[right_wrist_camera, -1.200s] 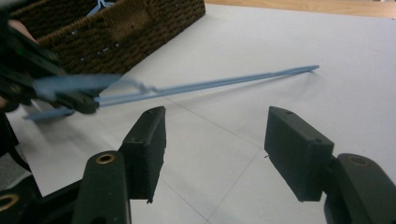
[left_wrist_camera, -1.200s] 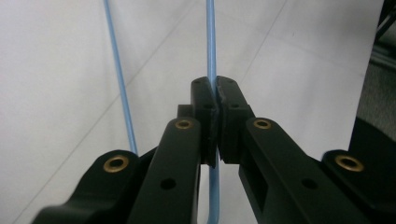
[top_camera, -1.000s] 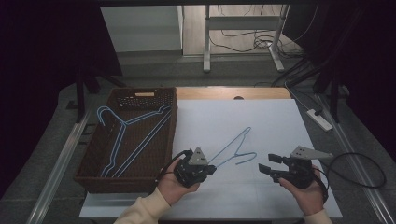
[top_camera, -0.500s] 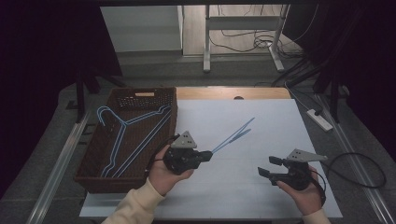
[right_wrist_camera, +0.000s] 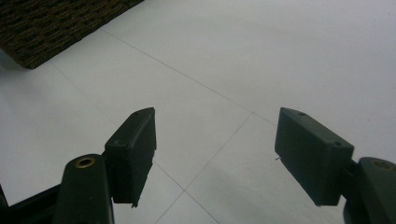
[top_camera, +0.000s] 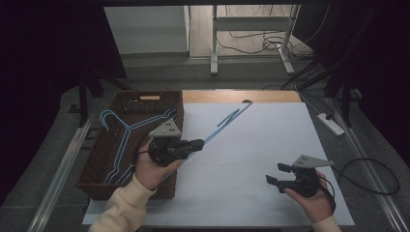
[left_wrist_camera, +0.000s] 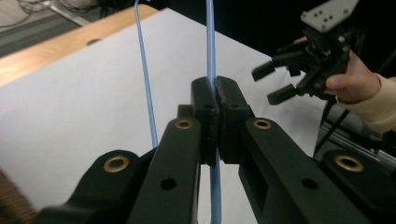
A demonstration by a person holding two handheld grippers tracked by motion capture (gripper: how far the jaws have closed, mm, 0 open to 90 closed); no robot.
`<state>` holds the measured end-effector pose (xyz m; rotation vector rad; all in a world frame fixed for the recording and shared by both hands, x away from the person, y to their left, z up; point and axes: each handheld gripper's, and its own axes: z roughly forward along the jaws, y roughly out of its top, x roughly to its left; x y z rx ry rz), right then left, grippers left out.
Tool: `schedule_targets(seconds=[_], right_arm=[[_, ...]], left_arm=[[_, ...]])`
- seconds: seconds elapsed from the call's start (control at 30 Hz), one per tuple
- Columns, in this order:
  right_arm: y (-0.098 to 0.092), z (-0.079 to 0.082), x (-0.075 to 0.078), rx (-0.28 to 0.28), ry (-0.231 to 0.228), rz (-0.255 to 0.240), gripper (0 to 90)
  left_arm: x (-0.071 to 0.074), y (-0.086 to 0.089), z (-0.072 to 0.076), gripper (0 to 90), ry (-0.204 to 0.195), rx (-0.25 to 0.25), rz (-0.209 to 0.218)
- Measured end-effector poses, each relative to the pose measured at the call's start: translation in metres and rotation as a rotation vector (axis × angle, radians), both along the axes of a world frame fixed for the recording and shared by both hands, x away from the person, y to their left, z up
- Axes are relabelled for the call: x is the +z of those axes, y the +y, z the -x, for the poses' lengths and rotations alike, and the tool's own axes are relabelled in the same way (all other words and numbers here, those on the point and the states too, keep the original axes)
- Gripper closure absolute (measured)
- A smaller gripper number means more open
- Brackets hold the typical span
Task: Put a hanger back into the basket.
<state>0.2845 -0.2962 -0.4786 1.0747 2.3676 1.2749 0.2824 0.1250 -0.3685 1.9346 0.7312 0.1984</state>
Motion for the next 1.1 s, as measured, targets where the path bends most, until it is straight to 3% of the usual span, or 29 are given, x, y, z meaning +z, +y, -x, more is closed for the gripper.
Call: schedule_targets(seconds=[0.53,0.73,1.1], right_arm=[[-0.001,-0.002,-0.003,-0.012,0.003,0.017,30.1],[-0.001,-0.003,-0.003,-0.011,0.005,0.022,30.1],[-0.002,-0.003,-0.004,-0.02,0.006,0.02,30.1]], left_arm=[[0.013,0.073,-0.011,87.7,-0.015,0.128,0.049],[0.01,0.102,-0.007,87.7,-0.023,0.167,0.071],[-0.005,0.141,-0.009,87.7,0.016,0.233,0.08]])
